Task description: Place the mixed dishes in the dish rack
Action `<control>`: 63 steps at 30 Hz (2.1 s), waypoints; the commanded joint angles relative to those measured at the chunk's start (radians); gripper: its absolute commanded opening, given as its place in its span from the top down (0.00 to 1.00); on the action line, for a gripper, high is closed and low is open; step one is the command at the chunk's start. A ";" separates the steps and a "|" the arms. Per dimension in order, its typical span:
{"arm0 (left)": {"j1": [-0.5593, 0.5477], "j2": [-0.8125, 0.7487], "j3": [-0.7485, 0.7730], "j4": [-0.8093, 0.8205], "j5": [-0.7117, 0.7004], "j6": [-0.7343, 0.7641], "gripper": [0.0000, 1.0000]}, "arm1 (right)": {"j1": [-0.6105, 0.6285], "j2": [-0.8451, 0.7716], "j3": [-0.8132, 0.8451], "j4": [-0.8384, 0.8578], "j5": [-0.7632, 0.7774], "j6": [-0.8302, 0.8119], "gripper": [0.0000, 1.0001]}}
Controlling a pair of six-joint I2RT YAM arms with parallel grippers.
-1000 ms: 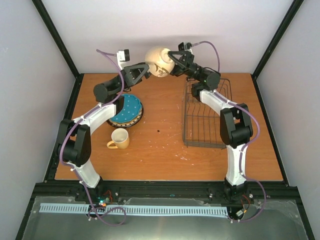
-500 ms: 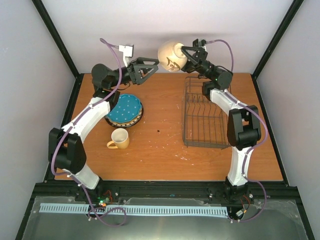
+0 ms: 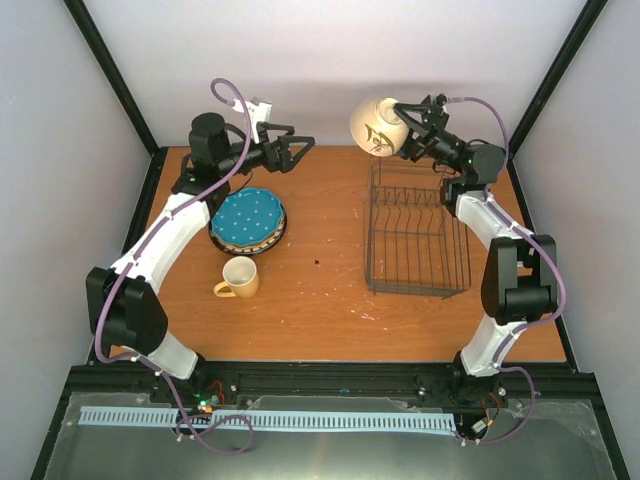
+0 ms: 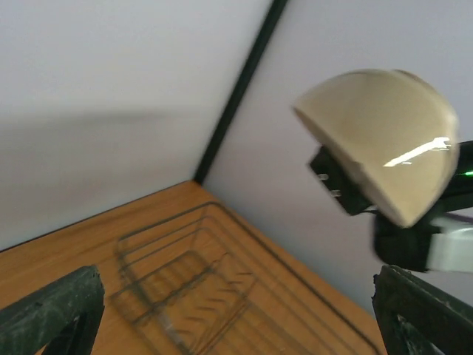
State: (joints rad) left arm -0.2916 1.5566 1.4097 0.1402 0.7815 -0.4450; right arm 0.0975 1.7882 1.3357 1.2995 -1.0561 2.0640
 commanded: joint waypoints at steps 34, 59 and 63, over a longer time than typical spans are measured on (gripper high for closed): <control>0.300 0.103 -0.096 -0.221 -0.417 0.251 0.00 | -0.250 -0.115 -0.130 -2.090 -0.114 -1.564 0.97; 0.320 0.281 0.094 -0.270 -0.421 0.270 0.00 | -0.164 0.136 -0.049 -2.107 -0.102 -1.632 0.97; 0.325 0.285 0.091 -0.275 -0.427 0.266 0.00 | -0.163 0.142 -0.047 -2.169 -0.065 -1.682 0.97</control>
State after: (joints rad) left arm 0.0170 1.8294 1.4525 -0.1173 0.3653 -0.1989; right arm -0.0639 1.9285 1.2678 -0.7944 -1.1099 0.4438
